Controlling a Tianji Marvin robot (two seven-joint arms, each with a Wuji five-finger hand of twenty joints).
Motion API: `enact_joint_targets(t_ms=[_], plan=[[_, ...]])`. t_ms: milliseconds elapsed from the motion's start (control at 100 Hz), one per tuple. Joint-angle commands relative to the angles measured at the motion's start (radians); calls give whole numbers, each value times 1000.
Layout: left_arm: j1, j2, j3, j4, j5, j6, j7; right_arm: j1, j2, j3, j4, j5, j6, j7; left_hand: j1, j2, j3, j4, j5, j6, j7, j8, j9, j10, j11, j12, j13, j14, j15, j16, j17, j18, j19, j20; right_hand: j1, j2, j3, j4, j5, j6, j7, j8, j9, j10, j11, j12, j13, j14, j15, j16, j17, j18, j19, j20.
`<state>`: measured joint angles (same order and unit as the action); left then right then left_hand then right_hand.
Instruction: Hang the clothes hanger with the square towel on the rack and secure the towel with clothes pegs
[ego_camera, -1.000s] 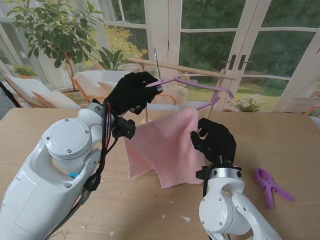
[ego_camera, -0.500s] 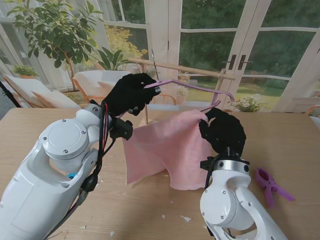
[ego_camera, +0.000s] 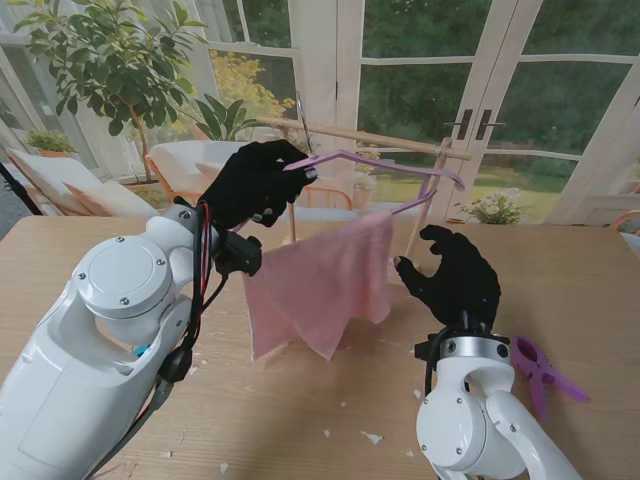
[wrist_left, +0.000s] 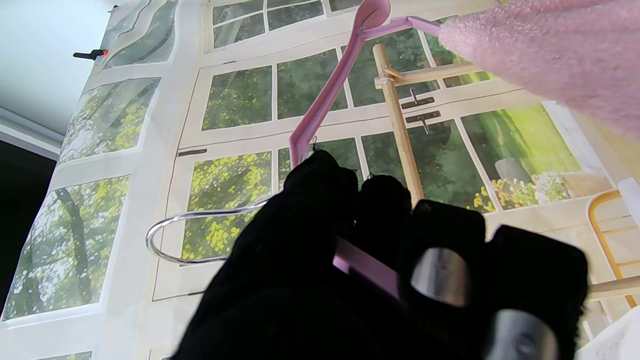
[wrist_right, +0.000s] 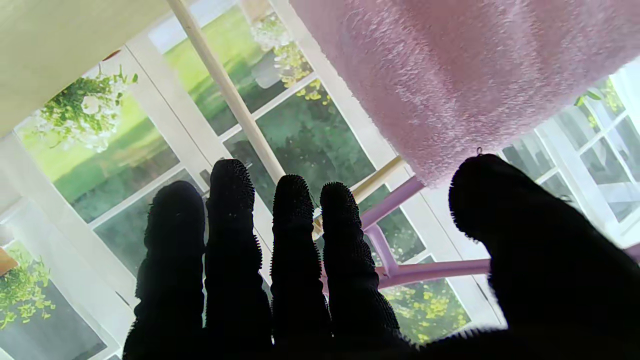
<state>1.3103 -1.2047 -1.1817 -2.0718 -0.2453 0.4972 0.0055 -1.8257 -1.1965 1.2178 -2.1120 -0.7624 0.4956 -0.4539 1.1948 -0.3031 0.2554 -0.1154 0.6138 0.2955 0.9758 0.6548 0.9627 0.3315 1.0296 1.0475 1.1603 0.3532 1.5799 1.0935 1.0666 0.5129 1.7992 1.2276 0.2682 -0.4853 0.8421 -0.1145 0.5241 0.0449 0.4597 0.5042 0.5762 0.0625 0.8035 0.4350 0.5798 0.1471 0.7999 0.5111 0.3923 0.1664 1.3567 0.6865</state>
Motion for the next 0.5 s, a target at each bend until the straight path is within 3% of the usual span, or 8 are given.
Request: enact_joint_targets(t_ms=[0, 170, 490], plan=[[-9, -10, 4, -5, -3, 0, -5, -30, -5, -6, -16, 0, -31, 2, 28, 23, 31, 31, 33, -69, 33, 13, 13, 10, -3, 12, 76, 70, 64, -3, 14, -110, 295, 71, -8, 20, -10, 60, -16, -25, 27, 5, -19, -3, 11, -8, -15, -3, 6, 7, -10, -11, -9, 28], [-21, -5, 24, 3, 29, -1, -21, -54, 1, -12, -33, -23, -75, -10, 27, 23, 31, 31, 34, -69, 34, 13, 13, 10, -3, 12, 76, 70, 64, -4, 14, -110, 295, 71, 22, 24, 9, 67, 7, -59, 56, 17, 6, -15, 21, -4, -2, -5, 11, 10, -1, -11, -10, 35], [-30, 5, 62, 42, 121, -26, -45, -71, -6, 8, -80, -98, -104, -117, 26, 22, 32, 31, 35, -71, 34, 13, 14, 9, -3, 12, 76, 70, 64, -4, 14, -111, 295, 71, 55, -11, 68, 67, -30, -70, 48, 19, -78, -11, -4, -9, -102, -22, -38, -6, -78, -27, -81, 33]])
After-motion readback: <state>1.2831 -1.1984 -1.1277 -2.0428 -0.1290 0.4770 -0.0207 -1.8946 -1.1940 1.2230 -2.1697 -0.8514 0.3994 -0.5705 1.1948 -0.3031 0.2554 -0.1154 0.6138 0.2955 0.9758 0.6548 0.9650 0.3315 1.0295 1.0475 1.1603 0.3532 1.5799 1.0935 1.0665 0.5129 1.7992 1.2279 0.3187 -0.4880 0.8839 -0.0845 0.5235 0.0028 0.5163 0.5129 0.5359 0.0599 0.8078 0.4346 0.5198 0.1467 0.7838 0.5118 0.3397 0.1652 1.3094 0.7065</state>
